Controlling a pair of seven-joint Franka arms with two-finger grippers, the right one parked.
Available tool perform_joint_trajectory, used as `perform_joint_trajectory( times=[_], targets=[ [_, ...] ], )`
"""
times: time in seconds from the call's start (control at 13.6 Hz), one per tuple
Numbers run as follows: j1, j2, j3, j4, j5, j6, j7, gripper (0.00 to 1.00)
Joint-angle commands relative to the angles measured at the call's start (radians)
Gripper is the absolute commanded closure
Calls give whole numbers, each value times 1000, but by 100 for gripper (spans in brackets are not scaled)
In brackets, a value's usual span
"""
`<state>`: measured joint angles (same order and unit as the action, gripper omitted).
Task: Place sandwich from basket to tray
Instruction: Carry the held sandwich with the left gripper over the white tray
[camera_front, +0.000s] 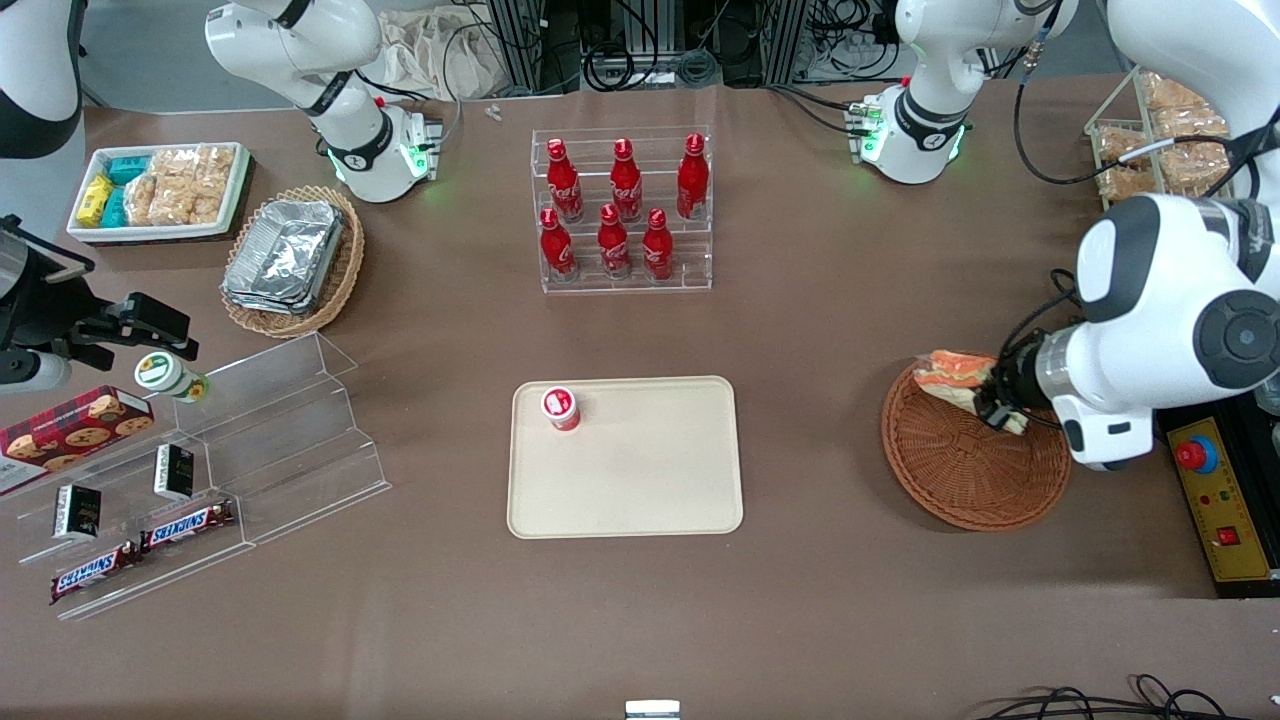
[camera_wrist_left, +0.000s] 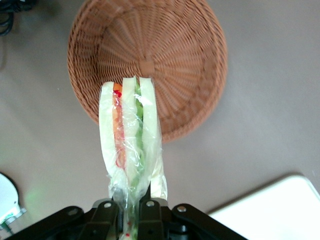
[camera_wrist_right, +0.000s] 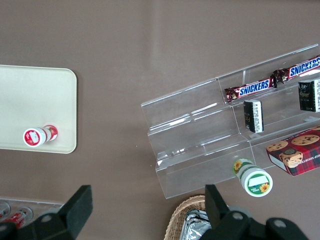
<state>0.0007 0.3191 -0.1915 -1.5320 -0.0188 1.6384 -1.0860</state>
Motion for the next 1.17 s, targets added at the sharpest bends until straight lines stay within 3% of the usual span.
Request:
perform_joint_trajectory(
  times=[0.0, 0.15, 0.59, 0.81, 1.1],
  targets=[
    [-5, 9, -57, 52, 2, -49, 111, 96],
    [-11, -2, -72, 47, 0, -63, 266, 96],
    [-113, 49, -115, 56, 13, -5, 405, 96],
    [-175, 54, -134, 58, 66, 47, 512, 94],
    [-238, 101, -134, 58, 80, 109, 600, 93]
  ],
)
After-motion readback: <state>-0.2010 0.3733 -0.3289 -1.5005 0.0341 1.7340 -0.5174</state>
